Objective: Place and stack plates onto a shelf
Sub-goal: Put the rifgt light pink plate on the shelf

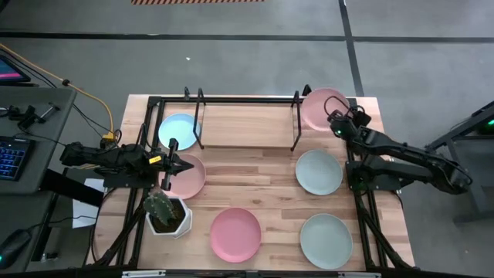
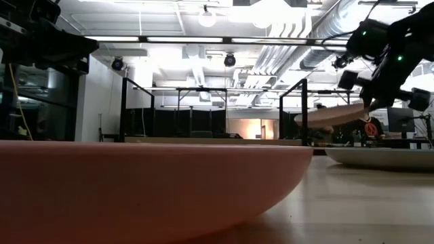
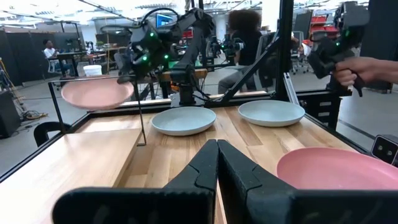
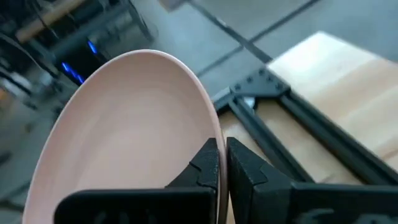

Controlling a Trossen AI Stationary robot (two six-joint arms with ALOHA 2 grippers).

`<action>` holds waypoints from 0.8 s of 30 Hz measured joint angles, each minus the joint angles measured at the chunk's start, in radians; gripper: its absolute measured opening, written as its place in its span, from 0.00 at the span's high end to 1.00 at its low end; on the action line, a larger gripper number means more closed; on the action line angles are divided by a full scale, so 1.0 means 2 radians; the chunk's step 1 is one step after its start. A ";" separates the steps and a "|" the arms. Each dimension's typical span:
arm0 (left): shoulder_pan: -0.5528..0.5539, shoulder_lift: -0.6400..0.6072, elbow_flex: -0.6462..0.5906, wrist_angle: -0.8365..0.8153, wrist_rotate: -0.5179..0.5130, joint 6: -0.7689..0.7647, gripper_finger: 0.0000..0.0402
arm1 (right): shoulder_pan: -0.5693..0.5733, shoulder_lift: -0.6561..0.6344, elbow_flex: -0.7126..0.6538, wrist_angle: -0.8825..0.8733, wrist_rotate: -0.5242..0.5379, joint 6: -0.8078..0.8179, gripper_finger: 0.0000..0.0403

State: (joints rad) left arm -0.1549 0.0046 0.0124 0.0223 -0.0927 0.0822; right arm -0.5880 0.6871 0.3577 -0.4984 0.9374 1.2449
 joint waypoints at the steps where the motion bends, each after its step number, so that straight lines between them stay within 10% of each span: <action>1: 0.000 0.000 0.000 0.000 0.000 0.000 1.00 | 0.000 -0.010 0.001 0.000 0.009 0.000 1.00; 11: 0.000 0.000 0.000 0.000 0.000 0.000 1.00 | 0.000 -0.027 0.113 0.084 0.043 -0.177 1.00; 24: 0.000 0.000 0.000 0.000 0.000 0.000 1.00 | 0.022 0.220 0.338 0.115 -0.257 -0.382 1.00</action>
State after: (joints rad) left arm -0.1550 0.0047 0.0124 0.0221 -0.0928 0.0822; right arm -0.5445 1.1274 1.0335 -0.2686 0.4230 0.4805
